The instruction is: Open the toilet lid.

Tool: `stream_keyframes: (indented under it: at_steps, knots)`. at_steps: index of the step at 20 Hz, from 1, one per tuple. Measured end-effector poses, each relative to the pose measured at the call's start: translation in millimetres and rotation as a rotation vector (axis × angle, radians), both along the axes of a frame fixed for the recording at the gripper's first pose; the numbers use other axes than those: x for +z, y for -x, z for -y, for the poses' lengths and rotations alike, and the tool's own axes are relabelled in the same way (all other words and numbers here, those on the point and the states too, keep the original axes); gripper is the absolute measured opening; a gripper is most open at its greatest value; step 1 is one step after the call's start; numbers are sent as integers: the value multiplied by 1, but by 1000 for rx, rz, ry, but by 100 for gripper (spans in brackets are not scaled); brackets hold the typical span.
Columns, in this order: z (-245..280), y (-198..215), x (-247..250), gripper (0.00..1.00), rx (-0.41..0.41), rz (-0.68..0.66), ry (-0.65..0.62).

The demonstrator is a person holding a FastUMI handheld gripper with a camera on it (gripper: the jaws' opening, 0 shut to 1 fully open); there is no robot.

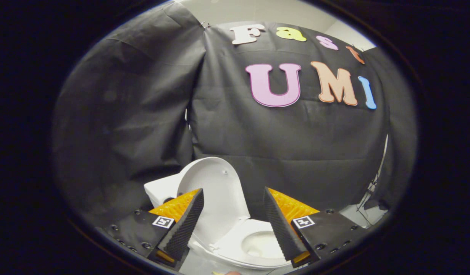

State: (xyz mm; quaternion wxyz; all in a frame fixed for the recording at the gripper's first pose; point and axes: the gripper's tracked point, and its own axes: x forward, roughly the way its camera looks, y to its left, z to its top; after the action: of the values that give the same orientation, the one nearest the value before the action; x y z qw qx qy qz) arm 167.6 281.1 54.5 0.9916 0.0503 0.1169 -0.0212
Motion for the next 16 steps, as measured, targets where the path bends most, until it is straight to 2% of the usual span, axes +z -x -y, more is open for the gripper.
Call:
stream_keyframes:
  at_steps: [6, 10, 16]
  knots:
    - [26, 8, -13, 97, -26, -16, -5]
    - [41, 13, -24, 97, -12, -31, -39]
    - [87, 26, -37, 96, -82, -17, -88]
